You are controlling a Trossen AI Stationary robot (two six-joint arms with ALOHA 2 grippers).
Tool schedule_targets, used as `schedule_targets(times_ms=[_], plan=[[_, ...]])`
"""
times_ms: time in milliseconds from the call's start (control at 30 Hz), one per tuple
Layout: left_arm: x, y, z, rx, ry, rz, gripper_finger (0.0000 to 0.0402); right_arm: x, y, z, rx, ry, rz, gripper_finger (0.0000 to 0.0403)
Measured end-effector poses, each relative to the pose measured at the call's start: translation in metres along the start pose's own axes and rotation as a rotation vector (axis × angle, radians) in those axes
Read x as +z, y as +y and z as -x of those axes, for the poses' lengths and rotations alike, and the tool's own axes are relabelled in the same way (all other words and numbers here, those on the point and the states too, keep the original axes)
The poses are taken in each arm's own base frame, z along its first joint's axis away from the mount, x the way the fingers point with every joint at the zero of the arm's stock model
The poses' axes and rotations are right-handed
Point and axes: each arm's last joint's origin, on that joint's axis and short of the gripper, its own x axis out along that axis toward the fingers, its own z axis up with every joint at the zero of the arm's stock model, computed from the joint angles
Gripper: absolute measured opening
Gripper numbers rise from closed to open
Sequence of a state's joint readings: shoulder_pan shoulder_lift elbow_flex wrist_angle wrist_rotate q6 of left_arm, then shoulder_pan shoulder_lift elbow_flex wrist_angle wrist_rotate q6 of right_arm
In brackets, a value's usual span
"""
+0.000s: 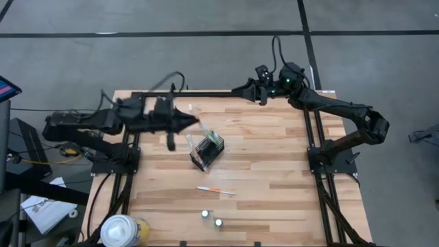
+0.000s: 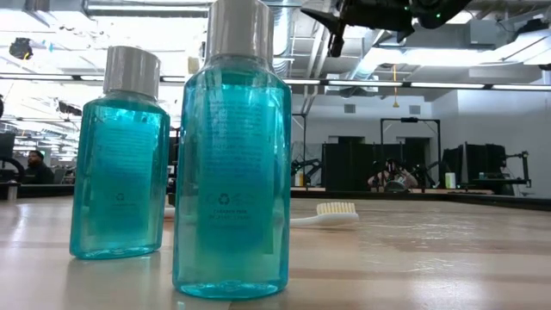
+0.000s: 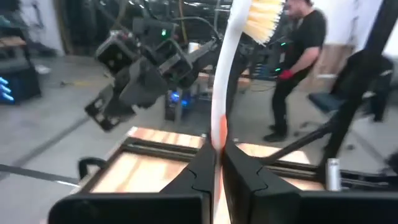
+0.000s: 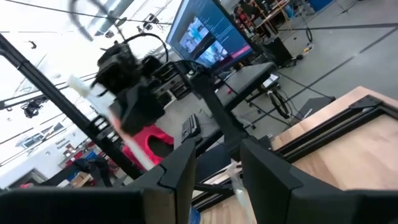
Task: Pick & Place toothbrushing station
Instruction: Put the top orange toothbrush into the wire organizer
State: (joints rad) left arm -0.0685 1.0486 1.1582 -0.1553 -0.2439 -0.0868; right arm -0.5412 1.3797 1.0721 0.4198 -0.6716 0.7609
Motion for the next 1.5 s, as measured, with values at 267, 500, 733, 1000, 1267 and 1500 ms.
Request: schedule_targets(times_ms=[267,500,733,1000,1267,1500], plan=[[-0.044,-0.036,-0.021,0.394,0.123,-0.119,0.0006,-0.005,0.005,-0.005,0.007,0.009,-0.005,0.0120],[-0.078,-0.061,-0.023,0.552,0.120,-0.070,0.0006,-0.009,0.009,-0.009,0.023,0.022,-0.008,0.0120],[-0.096,-0.081,-0.026,0.627,0.082,-0.033,0.0006,-0.012,0.011,-0.011,0.028,0.037,-0.017,0.0120],[-0.128,-0.103,-0.043,0.675,0.045,0.045,0.0006,-0.013,0.010,-0.011,0.022,0.042,-0.021,0.0120],[-0.145,-0.115,-0.062,0.723,0.020,0.038,0.0004,-0.017,0.015,-0.014,0.054,0.064,0.067,0.0120],[-0.160,-0.118,-0.069,0.766,0.014,0.011,0.0002,-0.027,0.027,-0.023,0.115,0.097,0.177,0.0120]])
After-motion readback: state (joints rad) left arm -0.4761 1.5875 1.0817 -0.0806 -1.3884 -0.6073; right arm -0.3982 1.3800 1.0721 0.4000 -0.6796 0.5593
